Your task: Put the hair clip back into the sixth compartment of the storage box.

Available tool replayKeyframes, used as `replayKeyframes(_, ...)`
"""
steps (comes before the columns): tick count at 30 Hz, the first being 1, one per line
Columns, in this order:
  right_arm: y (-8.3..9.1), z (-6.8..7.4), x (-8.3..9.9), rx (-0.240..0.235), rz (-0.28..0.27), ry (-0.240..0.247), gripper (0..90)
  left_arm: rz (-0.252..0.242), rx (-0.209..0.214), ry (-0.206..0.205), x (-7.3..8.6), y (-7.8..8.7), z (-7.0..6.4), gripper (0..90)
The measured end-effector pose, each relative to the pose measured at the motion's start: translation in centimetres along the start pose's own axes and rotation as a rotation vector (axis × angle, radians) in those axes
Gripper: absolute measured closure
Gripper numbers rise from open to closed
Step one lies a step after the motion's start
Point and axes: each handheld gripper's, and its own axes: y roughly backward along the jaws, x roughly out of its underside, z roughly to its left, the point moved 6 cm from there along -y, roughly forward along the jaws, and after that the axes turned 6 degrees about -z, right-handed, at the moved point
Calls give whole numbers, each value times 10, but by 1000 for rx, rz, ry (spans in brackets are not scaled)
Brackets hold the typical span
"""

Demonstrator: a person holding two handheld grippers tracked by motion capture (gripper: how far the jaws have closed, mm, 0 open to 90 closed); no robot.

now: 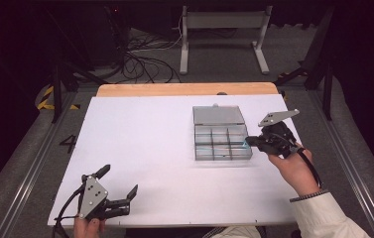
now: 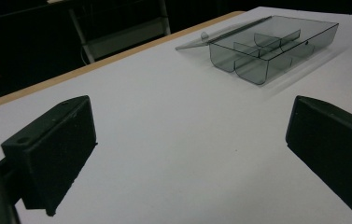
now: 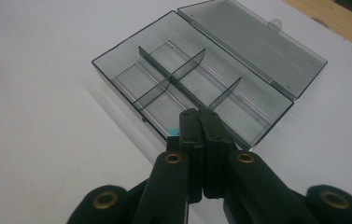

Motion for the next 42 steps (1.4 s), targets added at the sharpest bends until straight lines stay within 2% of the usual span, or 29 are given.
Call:
replayKeyframes(14, -26, -5, -6, 38, 38, -30, 897, 2, 2, -4, 0, 0, 0, 25)
replayKeyframes(20, -35, -6, -8, 75, 47, -33, 897, 1, 2, -5, 0, 0, 0, 24)
replayKeyframes(36, -45, -15, -5, 89, 65, -68, 896, 2, 2, -6, 0, 0, 0, 25)
replayKeyframes(42, -50, -17, -2, 82, 91, -71, 896, 2, 2, -6, 0, 0, 0, 24)
